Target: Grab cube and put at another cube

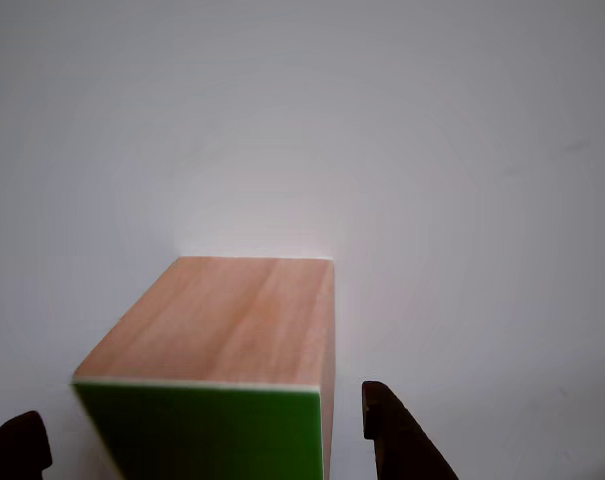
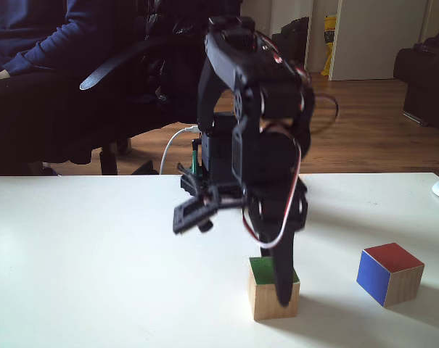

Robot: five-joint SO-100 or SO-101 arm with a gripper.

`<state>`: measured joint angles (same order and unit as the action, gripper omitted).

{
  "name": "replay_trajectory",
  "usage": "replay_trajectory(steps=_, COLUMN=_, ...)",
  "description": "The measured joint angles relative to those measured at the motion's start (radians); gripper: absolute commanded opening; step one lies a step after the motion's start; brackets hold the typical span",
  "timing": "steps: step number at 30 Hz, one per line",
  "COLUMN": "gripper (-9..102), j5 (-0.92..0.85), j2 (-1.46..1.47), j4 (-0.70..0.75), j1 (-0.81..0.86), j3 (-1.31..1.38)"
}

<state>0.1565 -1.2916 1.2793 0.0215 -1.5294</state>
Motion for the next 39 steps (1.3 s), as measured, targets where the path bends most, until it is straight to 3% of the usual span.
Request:
replay_trajectory(steps=7, gripper=38, j5=0.009, j2=0.031, j4=0.0, j1=-0.021, j3=0.012)
replay_trajectory(steps=19, gripper=11, j5=0.009, j2=0.052, j4=0.002, j1=0.011, j3=0.067)
replay_trajectory(steps=28, gripper=9, j5=0.034, j2=-0.029, j4=0.0, j1=-0.009, j3=0.061)
replay_trajectory(steps=39, gripper=9, j5=0.129, j2=-0.265, j4=0.061, j1=-0.284, j3=0.037)
